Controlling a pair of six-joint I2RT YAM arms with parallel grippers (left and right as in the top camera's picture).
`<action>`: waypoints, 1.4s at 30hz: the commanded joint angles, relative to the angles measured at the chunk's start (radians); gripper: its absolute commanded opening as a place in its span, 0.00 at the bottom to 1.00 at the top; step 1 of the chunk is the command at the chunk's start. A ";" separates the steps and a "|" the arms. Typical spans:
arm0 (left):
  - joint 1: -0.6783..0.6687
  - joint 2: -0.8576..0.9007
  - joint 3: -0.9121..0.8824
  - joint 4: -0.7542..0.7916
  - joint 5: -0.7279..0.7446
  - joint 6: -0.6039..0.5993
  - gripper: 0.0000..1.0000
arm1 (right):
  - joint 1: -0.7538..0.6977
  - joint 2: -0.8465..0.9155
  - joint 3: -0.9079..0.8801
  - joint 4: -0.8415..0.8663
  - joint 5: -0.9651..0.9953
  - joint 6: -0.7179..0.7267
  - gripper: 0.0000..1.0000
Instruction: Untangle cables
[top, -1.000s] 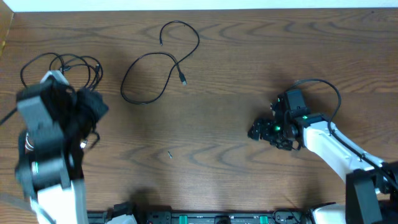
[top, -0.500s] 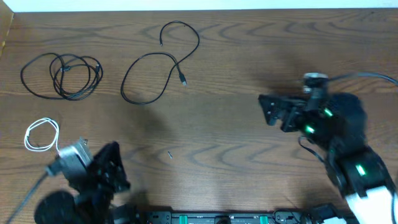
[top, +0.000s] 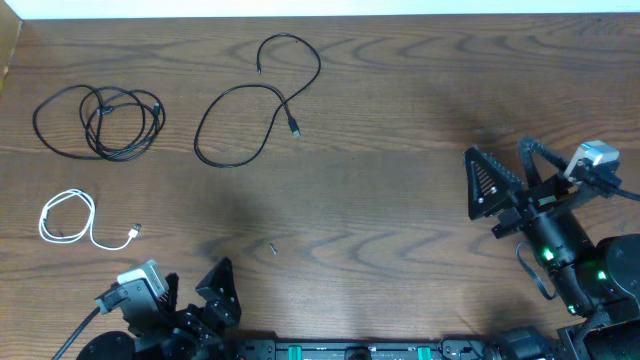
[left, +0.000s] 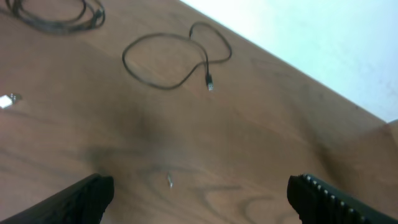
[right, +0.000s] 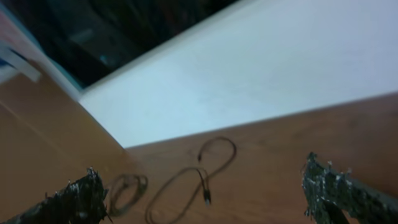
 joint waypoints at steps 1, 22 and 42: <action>-0.003 -0.002 -0.005 -0.027 -0.010 0.017 0.95 | 0.003 -0.001 0.006 -0.038 0.019 -0.006 0.99; -0.003 -0.002 -0.005 -0.150 -0.010 0.017 0.95 | 0.001 0.000 0.005 -0.271 0.103 -0.019 0.99; -0.003 -0.002 -0.005 -0.150 -0.010 0.017 0.95 | -0.240 -0.351 -0.277 -0.212 0.132 -0.015 0.99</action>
